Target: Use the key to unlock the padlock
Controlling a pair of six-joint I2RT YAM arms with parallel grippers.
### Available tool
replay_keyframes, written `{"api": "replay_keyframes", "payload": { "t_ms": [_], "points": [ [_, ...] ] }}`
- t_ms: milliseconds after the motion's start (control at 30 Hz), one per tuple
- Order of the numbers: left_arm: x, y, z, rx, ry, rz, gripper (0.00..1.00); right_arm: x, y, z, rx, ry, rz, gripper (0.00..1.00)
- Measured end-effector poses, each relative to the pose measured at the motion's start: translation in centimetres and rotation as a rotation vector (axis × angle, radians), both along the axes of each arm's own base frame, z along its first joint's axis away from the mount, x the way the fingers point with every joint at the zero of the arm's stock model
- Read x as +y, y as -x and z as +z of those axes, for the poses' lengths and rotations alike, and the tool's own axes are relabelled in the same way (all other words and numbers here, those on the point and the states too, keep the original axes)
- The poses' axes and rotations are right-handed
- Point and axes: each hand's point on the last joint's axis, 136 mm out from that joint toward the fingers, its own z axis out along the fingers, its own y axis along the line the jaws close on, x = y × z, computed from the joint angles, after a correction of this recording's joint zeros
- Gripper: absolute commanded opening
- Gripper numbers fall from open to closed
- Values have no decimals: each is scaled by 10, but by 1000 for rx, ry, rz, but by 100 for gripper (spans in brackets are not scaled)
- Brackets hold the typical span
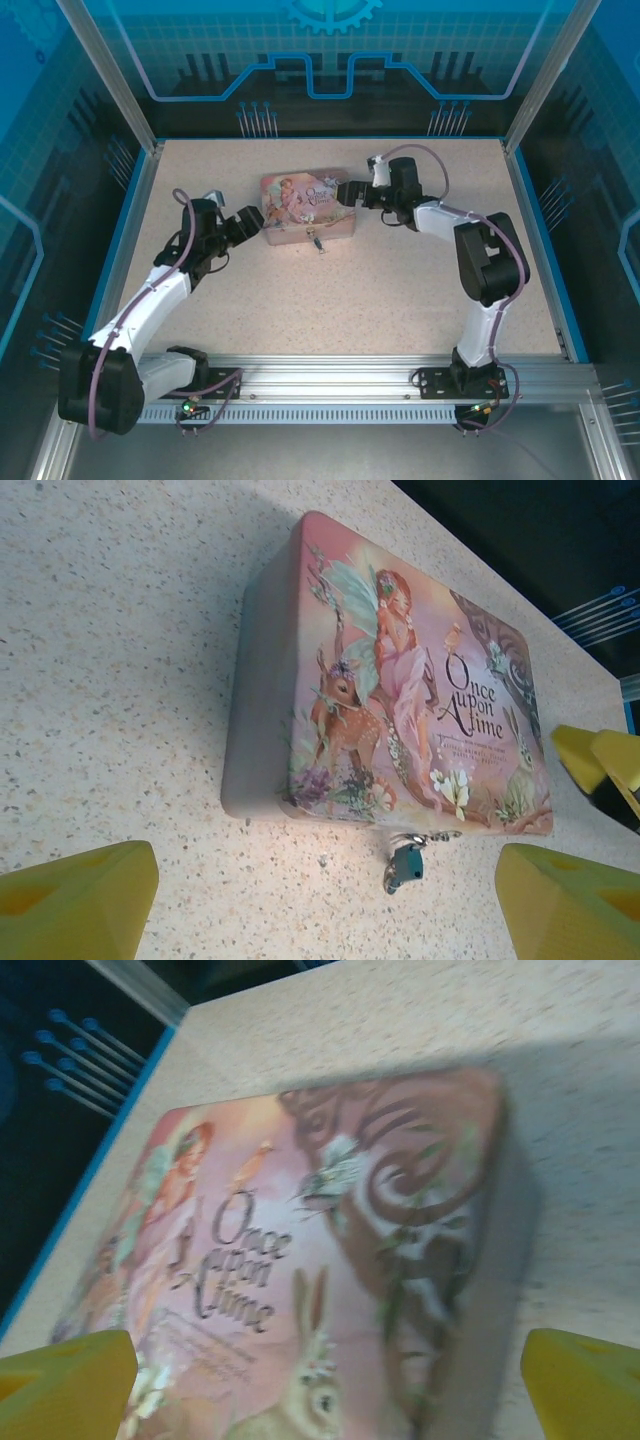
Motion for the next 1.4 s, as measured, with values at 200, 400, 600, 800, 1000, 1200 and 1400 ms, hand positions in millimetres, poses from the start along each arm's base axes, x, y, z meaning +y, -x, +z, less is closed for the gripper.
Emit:
{"api": "replay_keyframes", "payload": {
  "t_ms": [200, 400, 600, 800, 1000, 1200, 1400],
  "points": [
    [6, 7, 3, -18, 13, 8, 95, -19, 48, 30, -35, 107, -68, 84],
    [14, 19, 17, -74, 30, 28, 99, 55, 132, 18, -24, 213, 49, 74],
    [15, 32, 32, -137, 53, 17, 99, 86, 158, -38, 4, 438, 63, 67],
    [15, 43, 39, -158, 73, 14, 99, 94, 150, -71, -24, 604, 39, 62],
    [16, 55, 36, -153, 108, 31, 99, 91, 139, -82, -53, 669, 2, 56],
    [16, 59, 36, -146, 108, 32, 99, 92, 129, -95, -80, 710, -15, 49],
    [16, 61, 31, -125, 105, 33, 99, 96, 122, -100, -103, 721, -21, 38]
  ]
}}
